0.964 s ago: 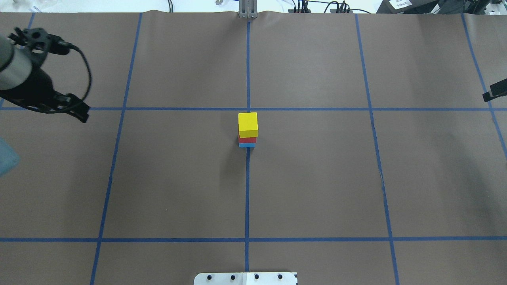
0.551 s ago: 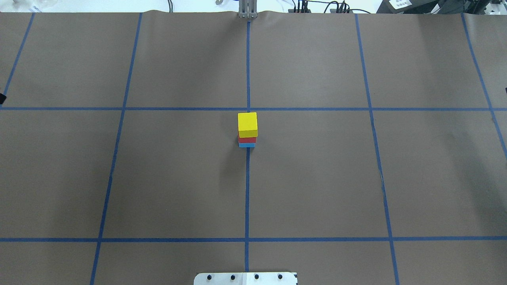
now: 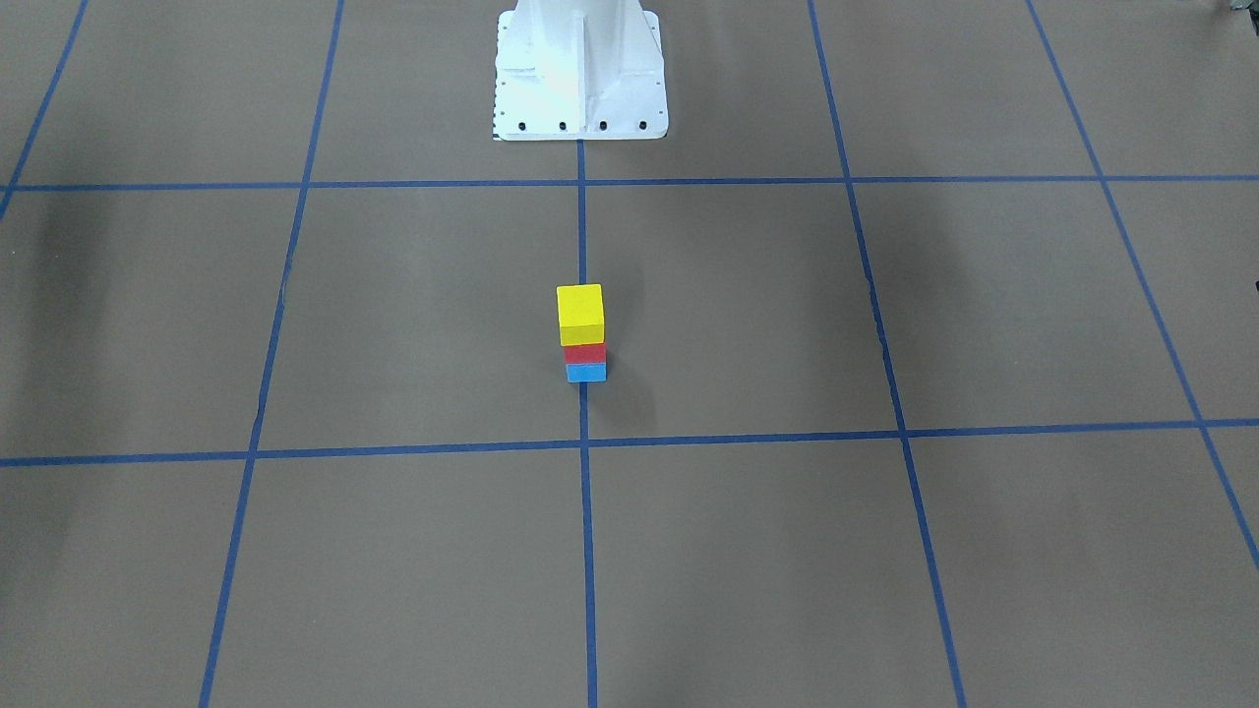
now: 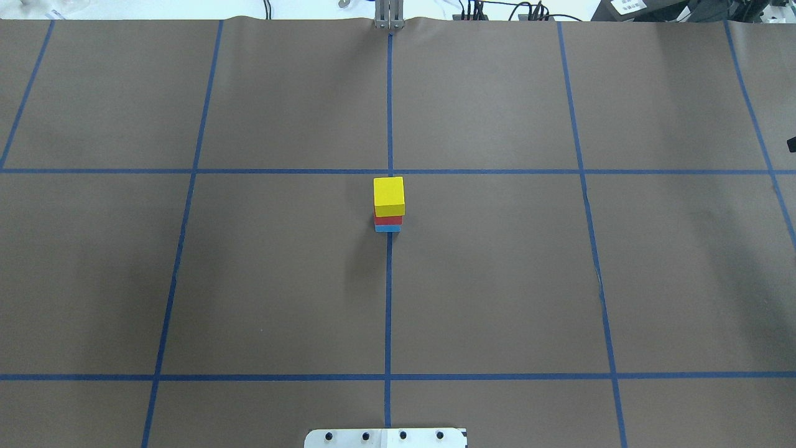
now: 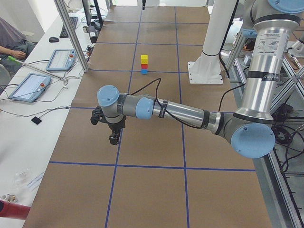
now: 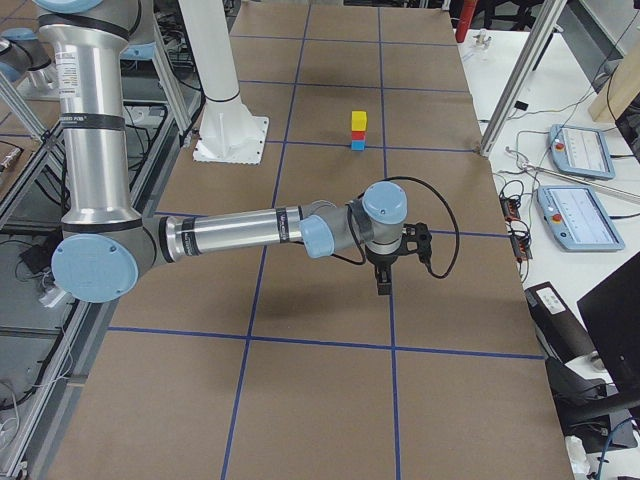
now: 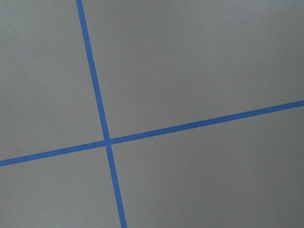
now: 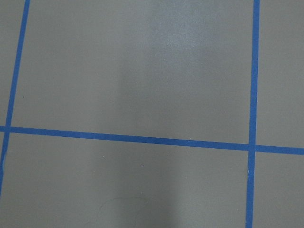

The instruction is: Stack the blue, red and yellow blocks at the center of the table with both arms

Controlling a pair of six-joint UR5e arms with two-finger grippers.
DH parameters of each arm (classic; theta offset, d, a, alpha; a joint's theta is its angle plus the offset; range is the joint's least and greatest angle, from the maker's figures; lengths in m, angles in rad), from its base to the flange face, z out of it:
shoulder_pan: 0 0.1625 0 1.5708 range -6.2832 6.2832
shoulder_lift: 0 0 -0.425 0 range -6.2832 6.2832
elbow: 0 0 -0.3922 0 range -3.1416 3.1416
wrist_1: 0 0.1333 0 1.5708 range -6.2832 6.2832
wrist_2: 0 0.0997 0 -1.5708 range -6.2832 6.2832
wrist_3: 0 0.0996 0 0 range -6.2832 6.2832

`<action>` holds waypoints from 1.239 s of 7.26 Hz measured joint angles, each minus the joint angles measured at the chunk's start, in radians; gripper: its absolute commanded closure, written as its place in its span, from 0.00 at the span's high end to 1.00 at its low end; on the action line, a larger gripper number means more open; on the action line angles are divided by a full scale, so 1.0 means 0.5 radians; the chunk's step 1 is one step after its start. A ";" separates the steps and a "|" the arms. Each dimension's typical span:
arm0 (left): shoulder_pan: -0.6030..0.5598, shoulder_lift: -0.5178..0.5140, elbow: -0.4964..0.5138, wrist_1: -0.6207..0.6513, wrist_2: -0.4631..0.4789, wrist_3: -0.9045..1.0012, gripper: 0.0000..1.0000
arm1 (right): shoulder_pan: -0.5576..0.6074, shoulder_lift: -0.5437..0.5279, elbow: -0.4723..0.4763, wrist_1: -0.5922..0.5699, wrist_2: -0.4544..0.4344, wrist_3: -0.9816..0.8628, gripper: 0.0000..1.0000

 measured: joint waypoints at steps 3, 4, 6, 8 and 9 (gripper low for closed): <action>-0.021 -0.004 0.033 0.001 -0.049 -0.013 0.99 | -0.001 0.006 -0.008 -0.037 -0.004 -0.017 1.00; -0.022 -0.001 0.031 0.004 -0.046 -0.014 0.99 | 0.018 0.006 -0.027 -0.042 -0.004 -0.058 1.00; -0.022 0.010 0.018 -0.001 0.015 -0.039 0.99 | 0.051 0.006 -0.068 -0.056 -0.009 -0.172 1.00; -0.019 0.026 -0.025 -0.052 0.252 -0.101 0.99 | 0.083 0.016 -0.076 -0.130 -0.057 -0.317 1.00; -0.018 0.049 -0.037 -0.069 0.299 -0.108 0.99 | 0.090 0.029 -0.075 -0.162 -0.076 -0.357 1.00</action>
